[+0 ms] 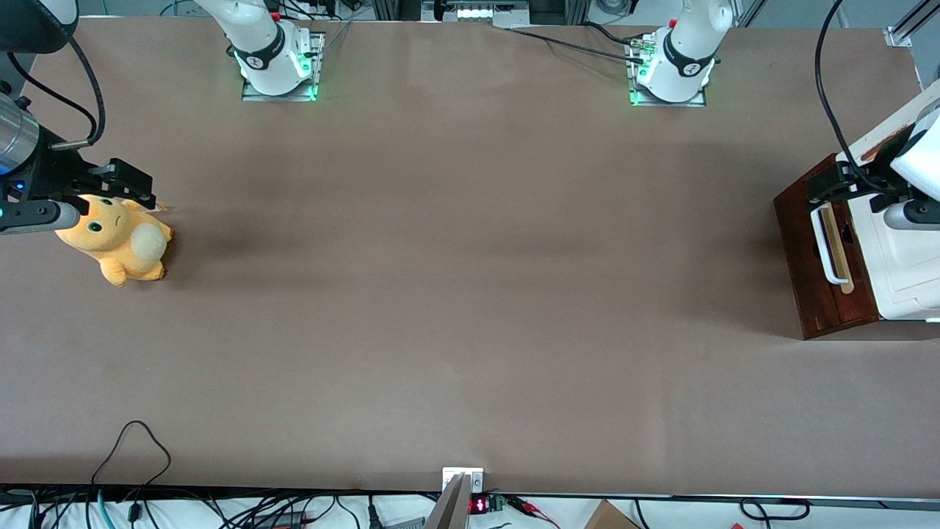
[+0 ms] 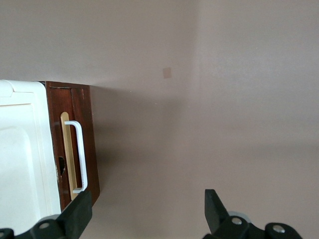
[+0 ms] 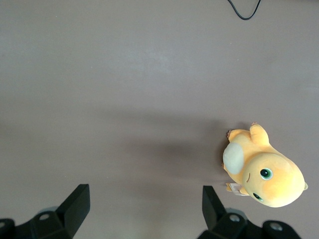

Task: Open lower drawer with left arm only

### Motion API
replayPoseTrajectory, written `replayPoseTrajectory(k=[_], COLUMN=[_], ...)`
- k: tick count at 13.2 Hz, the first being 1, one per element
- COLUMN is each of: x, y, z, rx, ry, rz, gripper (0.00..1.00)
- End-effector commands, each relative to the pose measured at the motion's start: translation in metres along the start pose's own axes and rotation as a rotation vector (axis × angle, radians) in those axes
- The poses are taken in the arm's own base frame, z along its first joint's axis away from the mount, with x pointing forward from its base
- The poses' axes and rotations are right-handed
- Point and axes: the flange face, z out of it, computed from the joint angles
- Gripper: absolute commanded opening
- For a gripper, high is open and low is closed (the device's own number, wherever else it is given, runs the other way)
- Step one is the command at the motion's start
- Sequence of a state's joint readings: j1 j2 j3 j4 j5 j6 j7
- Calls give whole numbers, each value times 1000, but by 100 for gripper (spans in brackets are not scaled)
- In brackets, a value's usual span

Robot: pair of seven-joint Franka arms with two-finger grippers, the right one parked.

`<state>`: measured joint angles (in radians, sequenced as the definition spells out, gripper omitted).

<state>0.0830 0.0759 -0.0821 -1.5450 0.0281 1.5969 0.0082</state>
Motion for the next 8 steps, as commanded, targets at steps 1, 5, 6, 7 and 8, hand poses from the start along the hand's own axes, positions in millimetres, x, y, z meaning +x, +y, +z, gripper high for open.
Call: replayPoseTrajectory(k=[1,5,6,7,8], x=[7,10,14,18,20], y=[-5,-18,-16,-7,-1], z=[6,23,33,42,47], rx=[-8,93,152,187,219], ry=[-22,-70,-87,-103,-111], rz=[-42,-66,-46,-23,-9], gripper=[100,100,100,100,100])
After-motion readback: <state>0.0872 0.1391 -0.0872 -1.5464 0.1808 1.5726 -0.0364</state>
